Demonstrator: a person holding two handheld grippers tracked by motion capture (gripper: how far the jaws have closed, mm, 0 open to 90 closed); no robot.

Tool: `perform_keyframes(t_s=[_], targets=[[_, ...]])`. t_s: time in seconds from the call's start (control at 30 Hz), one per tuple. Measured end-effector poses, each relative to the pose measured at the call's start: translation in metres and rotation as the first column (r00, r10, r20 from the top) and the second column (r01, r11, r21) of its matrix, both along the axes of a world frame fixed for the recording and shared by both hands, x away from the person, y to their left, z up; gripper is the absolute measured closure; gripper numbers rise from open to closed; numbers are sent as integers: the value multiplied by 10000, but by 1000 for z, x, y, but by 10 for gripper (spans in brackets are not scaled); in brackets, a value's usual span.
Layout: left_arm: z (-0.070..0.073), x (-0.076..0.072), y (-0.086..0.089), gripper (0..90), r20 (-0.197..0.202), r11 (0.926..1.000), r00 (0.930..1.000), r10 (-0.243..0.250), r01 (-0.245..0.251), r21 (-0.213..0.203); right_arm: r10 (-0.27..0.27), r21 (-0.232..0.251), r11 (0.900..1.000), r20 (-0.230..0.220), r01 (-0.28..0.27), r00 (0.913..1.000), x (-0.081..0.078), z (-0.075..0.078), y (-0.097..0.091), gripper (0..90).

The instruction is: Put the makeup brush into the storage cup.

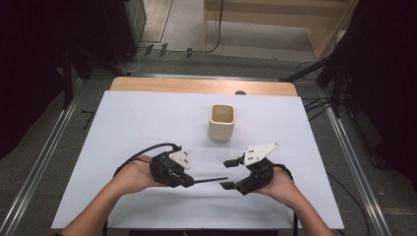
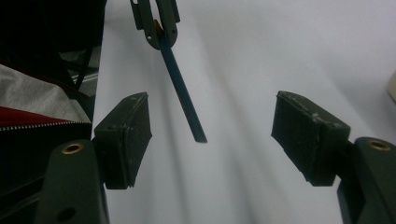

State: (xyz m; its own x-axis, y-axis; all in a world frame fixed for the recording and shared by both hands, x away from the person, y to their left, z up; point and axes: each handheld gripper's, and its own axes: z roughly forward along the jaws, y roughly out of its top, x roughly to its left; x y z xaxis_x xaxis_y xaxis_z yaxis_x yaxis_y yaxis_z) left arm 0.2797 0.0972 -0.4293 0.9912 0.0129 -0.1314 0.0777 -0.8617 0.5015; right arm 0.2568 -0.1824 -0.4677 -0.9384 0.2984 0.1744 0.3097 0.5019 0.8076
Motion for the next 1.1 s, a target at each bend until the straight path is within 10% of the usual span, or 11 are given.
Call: perform_keyframes(t_s=[0.63,1.1], targets=[[-3,-5,-14,841,-132,9991,9991,-410,411,107,1216,-295,9919,-493,-1232,9913,-1,-7,23,448],[-4,-9,-18,841,43,9958,9965,-841,838,357,1980,-1068,9718,-1149,-2103,9734,-1,-8,39,822]])
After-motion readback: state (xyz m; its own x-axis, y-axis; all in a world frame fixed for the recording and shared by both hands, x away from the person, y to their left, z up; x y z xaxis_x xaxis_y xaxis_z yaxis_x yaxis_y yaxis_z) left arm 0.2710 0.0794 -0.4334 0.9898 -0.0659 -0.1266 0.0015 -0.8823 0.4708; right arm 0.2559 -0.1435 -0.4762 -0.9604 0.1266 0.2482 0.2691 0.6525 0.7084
